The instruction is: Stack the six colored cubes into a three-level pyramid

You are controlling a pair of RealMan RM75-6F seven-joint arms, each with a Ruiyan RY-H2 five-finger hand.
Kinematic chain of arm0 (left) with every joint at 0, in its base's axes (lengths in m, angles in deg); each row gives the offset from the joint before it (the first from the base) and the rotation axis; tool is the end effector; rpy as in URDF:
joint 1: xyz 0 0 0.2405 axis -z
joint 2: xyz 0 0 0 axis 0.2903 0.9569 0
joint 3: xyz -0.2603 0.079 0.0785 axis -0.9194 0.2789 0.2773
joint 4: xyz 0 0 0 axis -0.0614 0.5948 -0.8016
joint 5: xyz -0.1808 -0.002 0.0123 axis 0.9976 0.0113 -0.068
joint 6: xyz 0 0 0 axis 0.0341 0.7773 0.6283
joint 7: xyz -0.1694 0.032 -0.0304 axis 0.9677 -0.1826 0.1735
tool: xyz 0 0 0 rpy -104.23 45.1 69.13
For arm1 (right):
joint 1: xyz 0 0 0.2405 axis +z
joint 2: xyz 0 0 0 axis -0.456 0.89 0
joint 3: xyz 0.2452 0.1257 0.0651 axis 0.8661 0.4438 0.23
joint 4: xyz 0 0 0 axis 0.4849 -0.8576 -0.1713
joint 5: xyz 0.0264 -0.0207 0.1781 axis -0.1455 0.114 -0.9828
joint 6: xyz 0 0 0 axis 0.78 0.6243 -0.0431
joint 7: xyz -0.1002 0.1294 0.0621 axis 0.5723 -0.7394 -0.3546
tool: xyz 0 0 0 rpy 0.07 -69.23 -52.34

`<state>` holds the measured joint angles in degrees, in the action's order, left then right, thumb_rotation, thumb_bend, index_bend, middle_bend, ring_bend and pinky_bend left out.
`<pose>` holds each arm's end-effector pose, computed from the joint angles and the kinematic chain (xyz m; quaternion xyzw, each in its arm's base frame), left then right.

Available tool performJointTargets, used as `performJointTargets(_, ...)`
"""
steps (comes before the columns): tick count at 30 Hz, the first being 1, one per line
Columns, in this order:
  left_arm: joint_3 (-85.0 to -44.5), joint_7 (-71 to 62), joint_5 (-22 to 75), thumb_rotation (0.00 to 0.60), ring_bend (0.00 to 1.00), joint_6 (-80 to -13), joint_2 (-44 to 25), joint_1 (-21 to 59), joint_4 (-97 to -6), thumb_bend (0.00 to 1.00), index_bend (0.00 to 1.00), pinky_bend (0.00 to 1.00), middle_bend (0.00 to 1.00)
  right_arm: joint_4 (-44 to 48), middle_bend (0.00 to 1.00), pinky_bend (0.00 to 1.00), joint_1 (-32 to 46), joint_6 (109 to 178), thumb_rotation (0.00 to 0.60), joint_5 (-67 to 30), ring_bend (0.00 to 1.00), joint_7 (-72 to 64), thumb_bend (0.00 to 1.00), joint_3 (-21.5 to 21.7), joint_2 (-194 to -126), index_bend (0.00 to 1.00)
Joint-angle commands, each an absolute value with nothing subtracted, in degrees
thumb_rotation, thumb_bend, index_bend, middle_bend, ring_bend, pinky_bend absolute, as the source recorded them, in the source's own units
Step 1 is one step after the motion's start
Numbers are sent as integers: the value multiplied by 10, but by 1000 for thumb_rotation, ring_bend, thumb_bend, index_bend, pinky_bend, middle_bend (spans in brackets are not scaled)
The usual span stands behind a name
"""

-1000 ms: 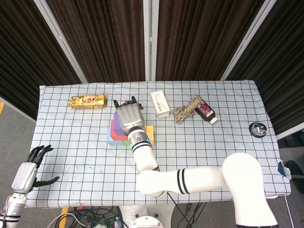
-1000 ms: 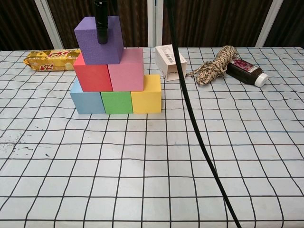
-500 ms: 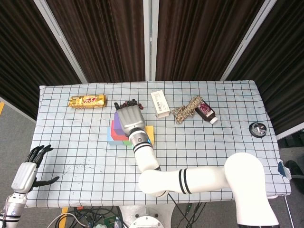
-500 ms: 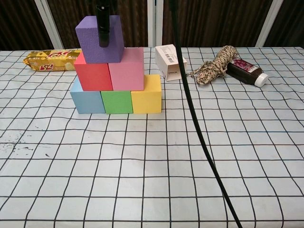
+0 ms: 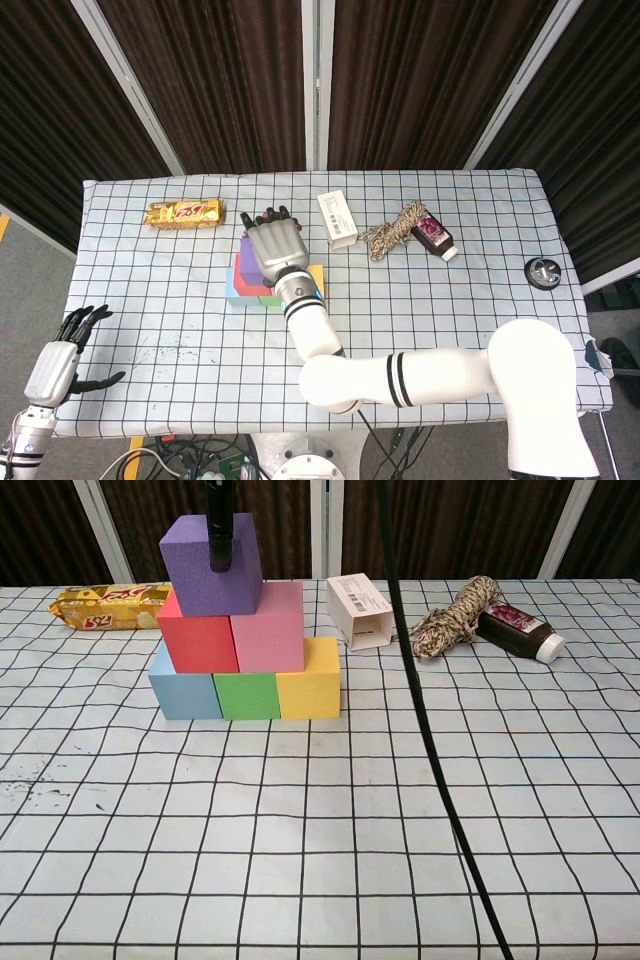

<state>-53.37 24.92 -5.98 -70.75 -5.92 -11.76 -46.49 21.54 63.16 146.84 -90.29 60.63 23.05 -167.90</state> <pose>-0.3550 0.1972 0.1194 -0.5697 -0.4784 -0.4871 0.4574 0.1232 -0.4194 0.0010 0.7610 -0.3962 0.3022 0.4155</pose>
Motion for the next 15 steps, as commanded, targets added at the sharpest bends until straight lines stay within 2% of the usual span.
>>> performJointTargets(1, -533, 247, -61, 600, 46, -707, -59, -117, -466, 0, 49, 20, 148, 263, 142, 0, 608, 1469, 600, -884, 24, 579, 75, 247, -1642, 0)
performJointTargets(7, -534, 236, -64, 600, 47, -703, -60, -112, -474, 0, 49, 20, 148, 350, 133, 0, 552, 1481, 600, -837, 14, 532, 70, 241, -1569, 0)
performJointTargets(15, -540, 218, -60, 600, 47, -701, -63, -108, -483, 0, 49, 20, 148, 346, 120, 0, 477, 1446, 600, -798, 2, 460, 71, 190, -1532, 0)
